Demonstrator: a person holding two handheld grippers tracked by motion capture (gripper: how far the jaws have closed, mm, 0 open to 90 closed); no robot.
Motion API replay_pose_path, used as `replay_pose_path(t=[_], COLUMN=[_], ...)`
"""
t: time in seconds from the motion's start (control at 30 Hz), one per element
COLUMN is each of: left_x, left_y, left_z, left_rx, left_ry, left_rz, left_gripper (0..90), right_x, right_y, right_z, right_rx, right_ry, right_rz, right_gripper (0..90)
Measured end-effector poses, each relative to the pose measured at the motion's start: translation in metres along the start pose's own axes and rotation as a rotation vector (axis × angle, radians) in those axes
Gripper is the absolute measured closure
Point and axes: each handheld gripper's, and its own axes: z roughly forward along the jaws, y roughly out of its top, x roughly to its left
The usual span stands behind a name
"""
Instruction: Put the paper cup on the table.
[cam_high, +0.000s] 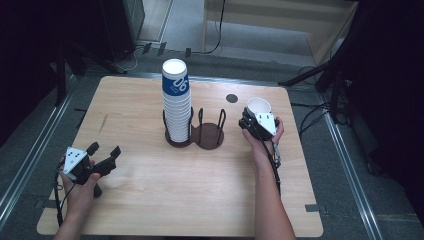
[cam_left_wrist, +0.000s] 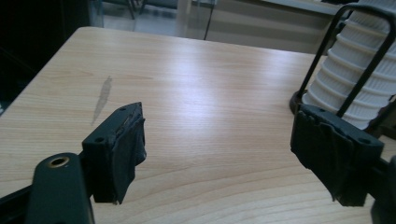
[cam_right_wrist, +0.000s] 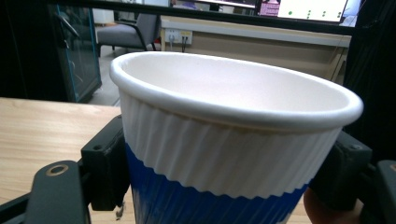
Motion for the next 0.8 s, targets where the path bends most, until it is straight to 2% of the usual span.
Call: replay_pose_path(t=[0.13,0.33,0.57,0.67,0.8], left_x=[-0.001,-0.001,-0.002,-0.002,-0.002], left_y=[-0.001,-0.001,-0.001,0.000,0.000], left_z=[0.001,0.001,0.001,0.001,0.001], left_rx=[0.005,0.010,0.028,0.043,0.057], left_ry=[-0.017,-0.032,-0.041,-0.048,-0.054], left_rz=[0.010,-0.005,-0.005,-0.008,-0.009], left_gripper=[13.9,10.9,10.1,9.7,8.7], right_x=[-0.001,-0.002,0.001,0.002,0.003], right_y=[-0.008,-0.013,-0.019,-0.022,-0.025], right_z=[0.006,0.009,0.010,0.010,0.010], right_rx=[0.032,0.053,0.078,0.086,0.098], right_ry=[-0.004,0.001,0.030,0.029,0.030], right_rz=[-0.011,0.039,0.001,-0.021,-0.024], right_gripper=[20.4,20.0,19.3,19.1,18.7])
